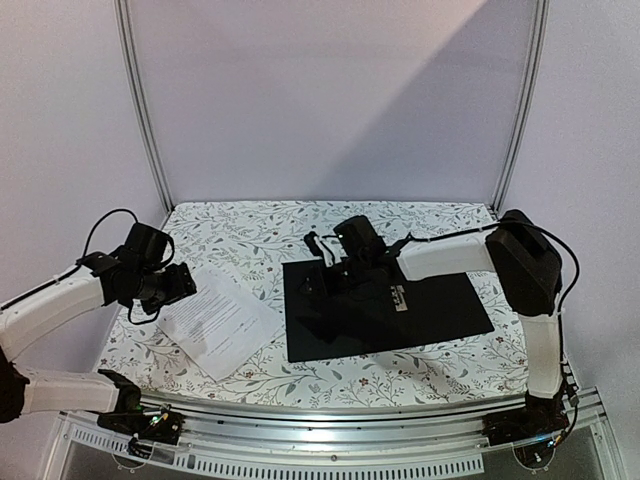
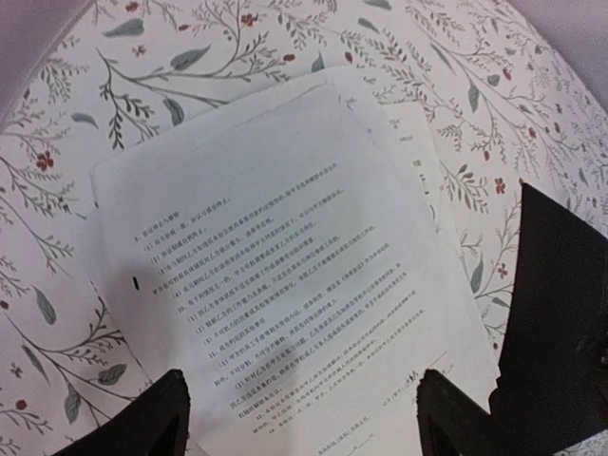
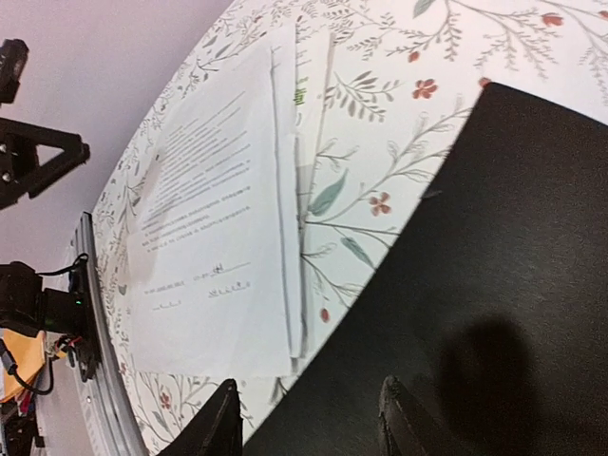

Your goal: Put the files into the folder

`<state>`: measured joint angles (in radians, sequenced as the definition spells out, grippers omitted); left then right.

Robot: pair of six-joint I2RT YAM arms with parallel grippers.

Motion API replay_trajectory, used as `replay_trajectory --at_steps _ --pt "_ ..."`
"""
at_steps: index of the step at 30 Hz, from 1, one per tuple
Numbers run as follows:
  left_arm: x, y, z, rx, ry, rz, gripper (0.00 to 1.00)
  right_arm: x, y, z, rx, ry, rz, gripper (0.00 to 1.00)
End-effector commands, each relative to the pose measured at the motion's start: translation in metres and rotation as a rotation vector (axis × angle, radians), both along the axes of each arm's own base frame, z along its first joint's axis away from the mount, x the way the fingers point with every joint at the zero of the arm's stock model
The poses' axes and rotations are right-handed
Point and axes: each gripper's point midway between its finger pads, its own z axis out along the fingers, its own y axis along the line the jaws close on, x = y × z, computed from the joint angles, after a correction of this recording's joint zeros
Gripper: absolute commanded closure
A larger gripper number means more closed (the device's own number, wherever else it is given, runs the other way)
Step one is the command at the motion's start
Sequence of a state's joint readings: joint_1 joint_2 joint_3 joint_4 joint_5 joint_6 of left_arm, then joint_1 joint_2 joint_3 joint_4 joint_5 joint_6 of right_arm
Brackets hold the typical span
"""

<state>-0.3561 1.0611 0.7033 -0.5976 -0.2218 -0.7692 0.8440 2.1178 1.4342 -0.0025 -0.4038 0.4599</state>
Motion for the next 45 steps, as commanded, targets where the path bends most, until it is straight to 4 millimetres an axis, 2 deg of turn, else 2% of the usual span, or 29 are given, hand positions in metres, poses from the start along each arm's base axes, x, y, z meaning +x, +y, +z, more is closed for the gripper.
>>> replay_trajectory --at_steps 1,2,5,9,12,19,29,37,40,45 --pt "-0.034 -0.011 -0.037 -0.196 0.164 0.100 0.17 -0.022 0.046 0.000 0.104 0.041 0.088 0.53" --pt "-0.042 -0.012 -0.044 -0.228 0.189 0.115 0.17 -0.025 0.054 -0.006 0.107 0.049 0.101 0.53" --pt "-0.062 -0.010 -0.064 -0.268 0.235 0.169 0.17 -0.034 0.075 -0.004 0.142 0.054 0.142 0.54" --pt "-0.080 -0.001 -0.076 -0.265 0.266 0.221 0.19 -0.044 0.096 -0.012 0.155 0.071 0.186 0.54" --pt "-0.081 0.003 -0.078 -0.256 0.248 0.236 0.20 -0.046 0.100 -0.016 0.163 0.085 0.193 0.54" --pt "-0.080 -0.003 -0.093 -0.326 0.233 0.262 0.26 -0.050 0.097 -0.028 0.140 0.110 0.194 0.53" --pt "-0.063 -0.007 -0.089 -0.373 0.138 0.257 0.36 -0.055 0.092 -0.034 0.133 0.132 0.197 0.52" --pt "-0.046 0.005 -0.059 -0.308 0.030 0.262 0.48 -0.055 0.091 -0.039 0.122 0.143 0.192 0.52" --pt "-0.037 0.000 -0.048 -0.320 -0.014 0.231 0.55 -0.056 0.091 -0.043 0.120 0.156 0.188 0.52" --pt "-0.027 -0.006 -0.041 -0.342 -0.070 0.190 0.57 -0.056 0.090 -0.047 0.115 0.166 0.184 0.52"
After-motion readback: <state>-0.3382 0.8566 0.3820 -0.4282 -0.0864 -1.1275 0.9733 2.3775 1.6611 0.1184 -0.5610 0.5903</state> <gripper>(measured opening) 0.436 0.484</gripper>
